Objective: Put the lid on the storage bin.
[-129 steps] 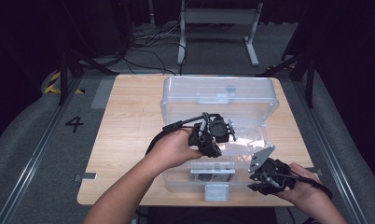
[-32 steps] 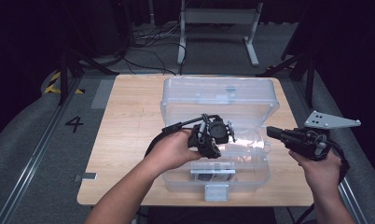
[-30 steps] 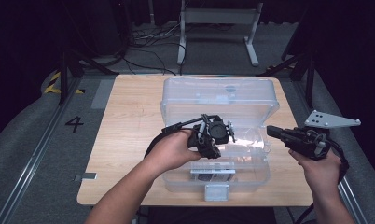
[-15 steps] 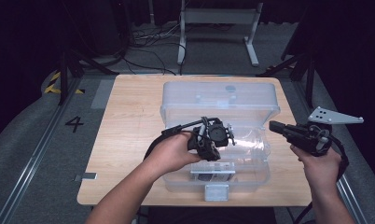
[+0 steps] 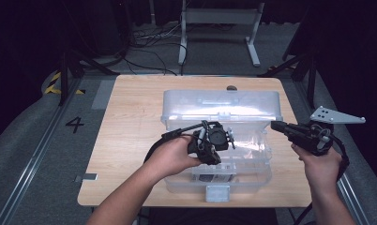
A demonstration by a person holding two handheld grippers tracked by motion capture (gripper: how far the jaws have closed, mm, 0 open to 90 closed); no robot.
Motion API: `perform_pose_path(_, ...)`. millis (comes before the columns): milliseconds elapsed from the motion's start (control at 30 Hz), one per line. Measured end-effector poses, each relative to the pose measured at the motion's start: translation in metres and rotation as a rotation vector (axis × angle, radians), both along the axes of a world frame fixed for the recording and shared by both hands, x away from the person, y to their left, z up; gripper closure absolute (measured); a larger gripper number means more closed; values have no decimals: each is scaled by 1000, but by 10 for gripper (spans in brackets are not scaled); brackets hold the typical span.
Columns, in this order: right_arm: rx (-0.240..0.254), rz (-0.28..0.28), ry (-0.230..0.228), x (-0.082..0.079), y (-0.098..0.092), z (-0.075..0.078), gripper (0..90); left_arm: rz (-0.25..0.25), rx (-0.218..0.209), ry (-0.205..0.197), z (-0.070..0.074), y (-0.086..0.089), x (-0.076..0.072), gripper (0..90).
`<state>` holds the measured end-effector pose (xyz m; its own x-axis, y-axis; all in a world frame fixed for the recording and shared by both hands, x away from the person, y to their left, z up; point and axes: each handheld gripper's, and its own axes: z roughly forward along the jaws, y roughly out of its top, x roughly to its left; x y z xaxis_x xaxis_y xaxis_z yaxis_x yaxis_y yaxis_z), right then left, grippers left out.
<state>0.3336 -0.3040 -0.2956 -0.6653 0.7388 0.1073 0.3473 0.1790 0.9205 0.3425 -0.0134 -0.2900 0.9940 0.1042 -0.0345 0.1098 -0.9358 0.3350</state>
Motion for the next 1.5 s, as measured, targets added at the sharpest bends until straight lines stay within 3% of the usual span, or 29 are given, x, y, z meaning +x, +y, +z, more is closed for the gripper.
perform_pose_path(233, -3, 0, 5, 0, 0, 0, 900, 3, -12, 18, 3, 3, 3, 840)
perform_pose_path(667, -22, 6, 8, -1, 2, -1, 900, -9, -32, 12, 14, 10, 2, 849)
perform_pose_path(867, -29, 5, 6, -1, 3, -1, 900, -5, -38, 11, 20, 21, 2, 849)
perform_pose_path(1100, -35, 4, 12, -1, 3, -1, 900, 12, -42, -20, 30, 32, 1, 859)
perform_pose_path(1500, -37, 11, 16, -1, 3, -2, 900, 26, -64, -11, 36, 53, 1, 859)
